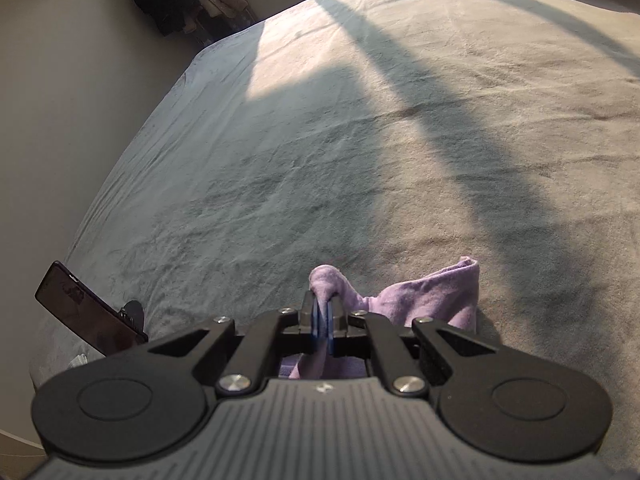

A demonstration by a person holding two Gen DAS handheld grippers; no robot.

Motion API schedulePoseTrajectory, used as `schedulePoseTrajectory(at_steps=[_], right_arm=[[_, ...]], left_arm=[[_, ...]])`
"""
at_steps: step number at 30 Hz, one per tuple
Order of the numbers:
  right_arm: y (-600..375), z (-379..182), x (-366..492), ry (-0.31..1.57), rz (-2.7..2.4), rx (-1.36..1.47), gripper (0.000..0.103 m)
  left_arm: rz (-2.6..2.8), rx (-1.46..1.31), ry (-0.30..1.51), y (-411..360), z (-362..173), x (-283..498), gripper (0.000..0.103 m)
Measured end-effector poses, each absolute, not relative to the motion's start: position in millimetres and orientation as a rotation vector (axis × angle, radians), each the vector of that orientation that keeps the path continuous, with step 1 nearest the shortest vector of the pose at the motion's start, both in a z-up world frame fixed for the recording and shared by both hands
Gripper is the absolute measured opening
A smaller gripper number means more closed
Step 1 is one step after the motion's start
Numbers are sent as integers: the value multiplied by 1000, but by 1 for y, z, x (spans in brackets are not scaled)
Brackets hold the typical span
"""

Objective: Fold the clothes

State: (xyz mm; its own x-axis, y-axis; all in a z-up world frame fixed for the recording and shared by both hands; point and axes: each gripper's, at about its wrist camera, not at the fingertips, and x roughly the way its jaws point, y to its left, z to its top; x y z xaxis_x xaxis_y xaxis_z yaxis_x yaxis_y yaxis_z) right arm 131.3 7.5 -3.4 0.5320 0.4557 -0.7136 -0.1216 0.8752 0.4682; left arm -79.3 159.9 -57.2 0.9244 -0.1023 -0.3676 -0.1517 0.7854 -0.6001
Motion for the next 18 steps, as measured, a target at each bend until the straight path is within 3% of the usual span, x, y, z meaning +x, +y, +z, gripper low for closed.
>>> schedulePoseTrajectory(at_steps=[18], right_arm=[[79,-26,144,1010,484,401,8]], left_arm=[[273,-694,403,212,-77,-90,4]])
